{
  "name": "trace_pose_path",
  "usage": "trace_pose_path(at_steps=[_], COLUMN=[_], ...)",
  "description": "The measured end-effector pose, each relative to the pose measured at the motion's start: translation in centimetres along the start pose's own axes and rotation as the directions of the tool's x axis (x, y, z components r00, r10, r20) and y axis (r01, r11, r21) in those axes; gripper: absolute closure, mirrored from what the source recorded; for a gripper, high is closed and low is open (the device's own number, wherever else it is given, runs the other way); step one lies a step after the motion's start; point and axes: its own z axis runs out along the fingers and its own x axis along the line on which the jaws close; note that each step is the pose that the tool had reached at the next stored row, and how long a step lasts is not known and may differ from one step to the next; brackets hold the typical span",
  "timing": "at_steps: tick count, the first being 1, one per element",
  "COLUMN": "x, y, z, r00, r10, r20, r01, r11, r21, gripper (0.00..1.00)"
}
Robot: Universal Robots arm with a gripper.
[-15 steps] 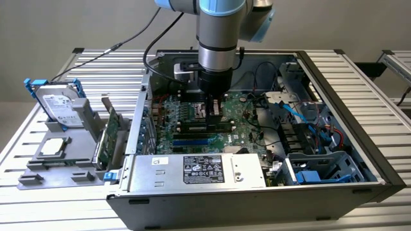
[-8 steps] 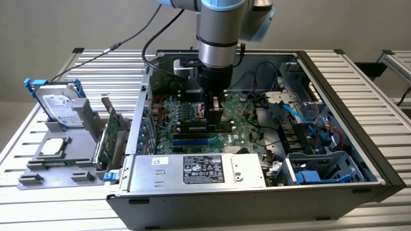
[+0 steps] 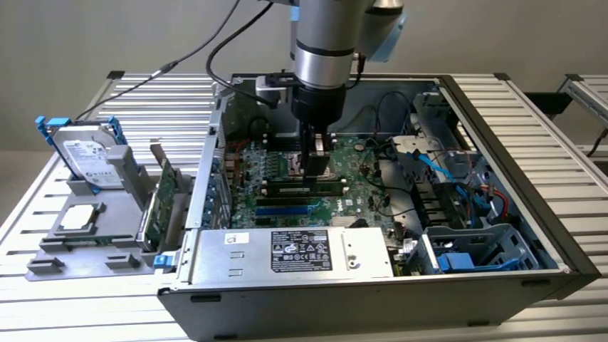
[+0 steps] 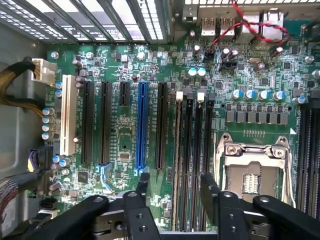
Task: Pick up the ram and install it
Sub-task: 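Insert the ram into the slot, then press down the ram until it locks into place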
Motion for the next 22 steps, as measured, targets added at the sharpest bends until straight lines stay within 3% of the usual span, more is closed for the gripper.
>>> trace_pose_path(at_steps=[3, 7, 9, 22], x=[0.11, 0.11, 0.12, 0.12], y=[0.06, 0.07, 0.07, 0.07], z=[-0.97, -1.10, -1.10, -1.11], r00=[1.0000, 1.0000, 1.0000, 1.0000], r10=[0.000, 0.000, 0.000, 0.000], r20=[-0.0001, 0.0001, 0.0000, -0.0001], r01=[0.000, 0.000, 0.000, 0.000], r11=[1.0000, 1.0000, 1.0000, 1.0000], r21=[-0.0008, -0.0006, -0.0007, -0.0007], gripper=[0.64, 0.76, 0.87, 0.89])
